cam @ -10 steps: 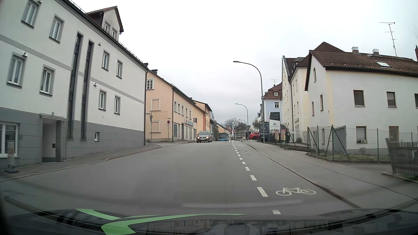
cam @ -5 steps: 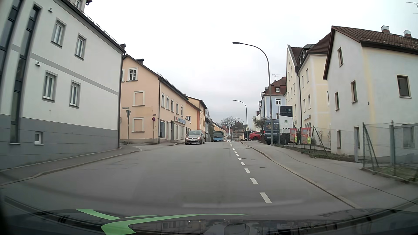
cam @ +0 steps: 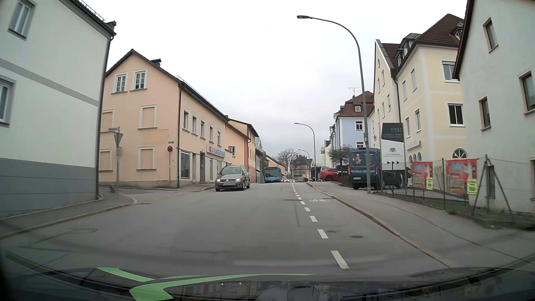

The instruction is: Follow the waypoints while adhering to traffic rules and regulations

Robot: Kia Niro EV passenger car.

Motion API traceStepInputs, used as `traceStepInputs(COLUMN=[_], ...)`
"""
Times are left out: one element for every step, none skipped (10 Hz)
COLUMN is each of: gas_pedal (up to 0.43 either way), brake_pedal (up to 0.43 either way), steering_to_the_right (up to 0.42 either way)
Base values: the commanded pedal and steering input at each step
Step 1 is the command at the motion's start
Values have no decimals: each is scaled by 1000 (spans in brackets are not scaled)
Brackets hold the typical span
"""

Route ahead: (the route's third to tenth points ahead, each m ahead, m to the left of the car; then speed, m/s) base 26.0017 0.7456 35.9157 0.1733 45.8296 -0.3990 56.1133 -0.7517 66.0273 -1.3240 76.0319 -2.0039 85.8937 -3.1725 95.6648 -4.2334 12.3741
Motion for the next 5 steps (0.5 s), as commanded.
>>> traceStepInputs(gas_pedal=[138,150,150,150,150], brake_pedal=[0,0,0,0,0], steering_to_the_right=[16,18,18,18,18])
